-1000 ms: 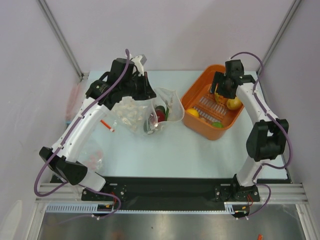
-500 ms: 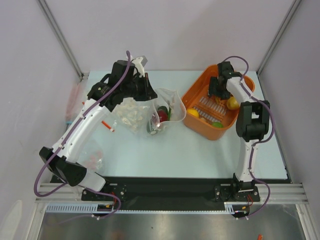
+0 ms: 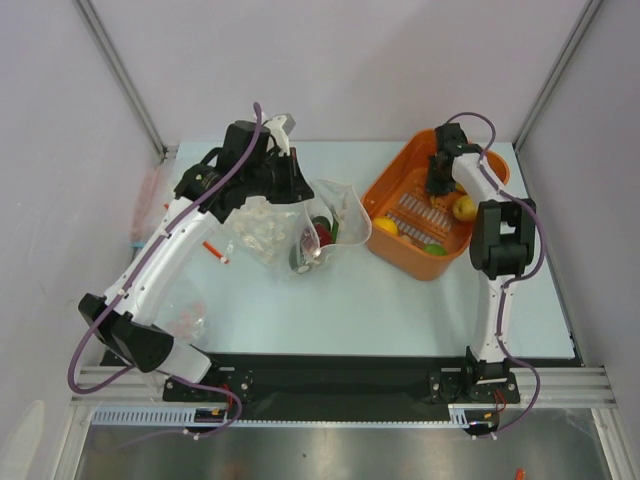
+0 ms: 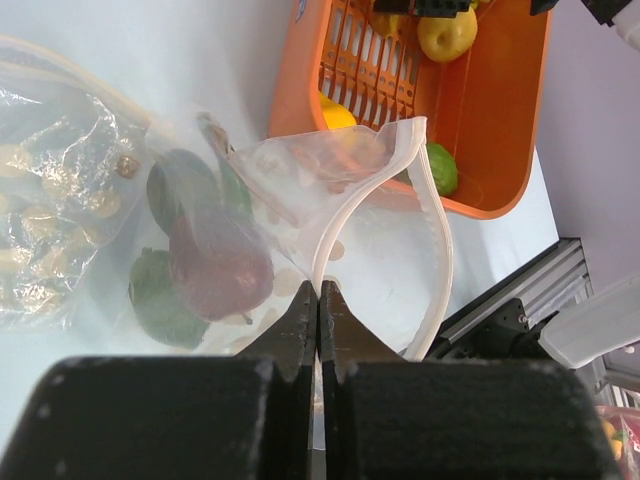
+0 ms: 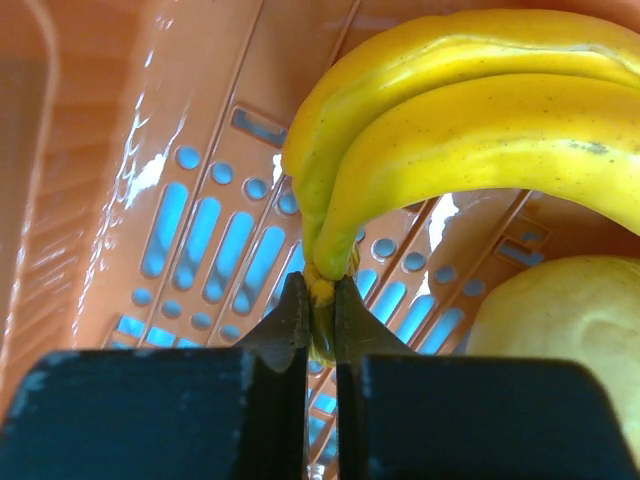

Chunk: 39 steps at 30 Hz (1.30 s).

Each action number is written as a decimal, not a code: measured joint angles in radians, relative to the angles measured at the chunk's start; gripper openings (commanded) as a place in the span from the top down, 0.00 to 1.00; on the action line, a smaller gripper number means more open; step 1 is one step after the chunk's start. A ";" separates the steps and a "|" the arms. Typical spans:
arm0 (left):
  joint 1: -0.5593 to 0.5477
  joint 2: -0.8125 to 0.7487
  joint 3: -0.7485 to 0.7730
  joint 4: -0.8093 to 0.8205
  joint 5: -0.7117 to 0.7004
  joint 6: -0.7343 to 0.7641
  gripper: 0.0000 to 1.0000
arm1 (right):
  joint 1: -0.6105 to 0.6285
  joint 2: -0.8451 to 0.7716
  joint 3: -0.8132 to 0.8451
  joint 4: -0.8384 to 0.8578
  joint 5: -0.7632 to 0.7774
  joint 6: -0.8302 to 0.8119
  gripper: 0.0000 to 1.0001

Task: Place the food in the zip-top bag and seal the zipper
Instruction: Pick up the fake fruit from the bin, then place the fake fruit in the zipper food storage bag.

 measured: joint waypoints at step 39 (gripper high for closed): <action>0.001 0.059 0.062 -0.021 0.119 -0.075 1.00 | 0.172 -0.928 -0.493 0.565 -1.111 0.323 1.00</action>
